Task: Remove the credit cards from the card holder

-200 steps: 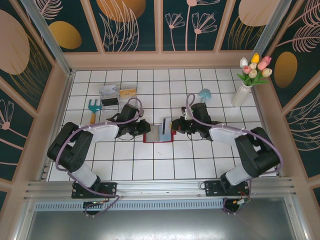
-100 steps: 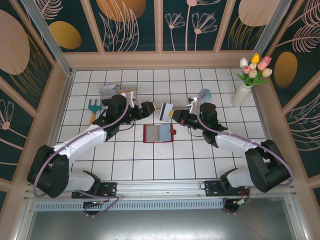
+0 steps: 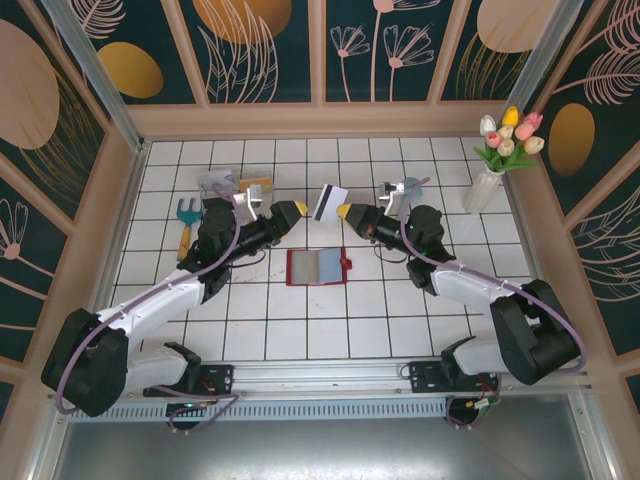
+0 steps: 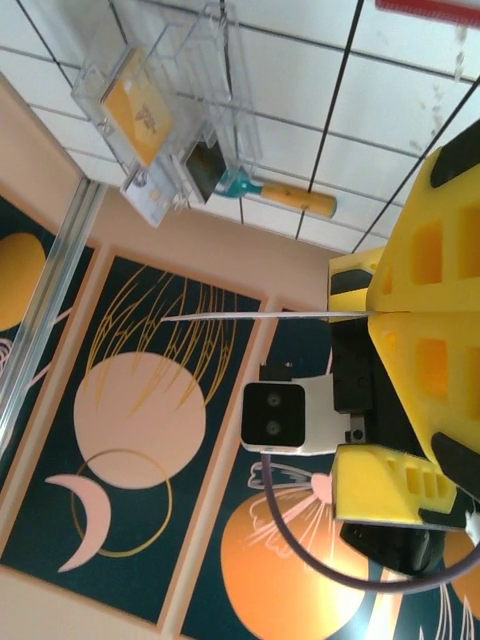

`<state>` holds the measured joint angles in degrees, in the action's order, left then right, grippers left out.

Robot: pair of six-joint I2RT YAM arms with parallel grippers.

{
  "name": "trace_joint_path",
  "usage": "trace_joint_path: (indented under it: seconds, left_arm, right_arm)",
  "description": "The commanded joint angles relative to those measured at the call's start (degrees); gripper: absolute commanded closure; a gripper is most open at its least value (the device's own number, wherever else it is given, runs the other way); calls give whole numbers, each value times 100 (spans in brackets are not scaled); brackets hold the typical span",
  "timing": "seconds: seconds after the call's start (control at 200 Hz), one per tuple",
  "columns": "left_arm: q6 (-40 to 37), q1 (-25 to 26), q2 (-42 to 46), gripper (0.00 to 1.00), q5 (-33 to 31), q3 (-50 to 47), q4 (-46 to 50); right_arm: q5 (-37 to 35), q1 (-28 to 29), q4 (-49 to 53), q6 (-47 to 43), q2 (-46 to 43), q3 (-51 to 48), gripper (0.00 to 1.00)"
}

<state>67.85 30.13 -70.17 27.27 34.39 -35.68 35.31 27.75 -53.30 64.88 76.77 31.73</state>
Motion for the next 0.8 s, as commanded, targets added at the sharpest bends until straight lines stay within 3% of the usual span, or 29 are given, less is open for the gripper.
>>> trace_joint_path:
  seconds: [0.0,0.22,0.56,0.796]
  left_arm:
    - [385,9,-142,23,408,-91,-1052]
    - [375,19,-409,51,664,48,-1455]
    - [388,36,-756,74,1041,200,-1798]
    - [46,33,-773,97,1144,326,-1593]
  right_arm:
    - [155,25,-737,351,63,88,100]
    - [266,105,-951,541,144,130,100]
    - [337,152,-1156,688,276,240,100]
    - [360,161,-1032,621,269,208,98]
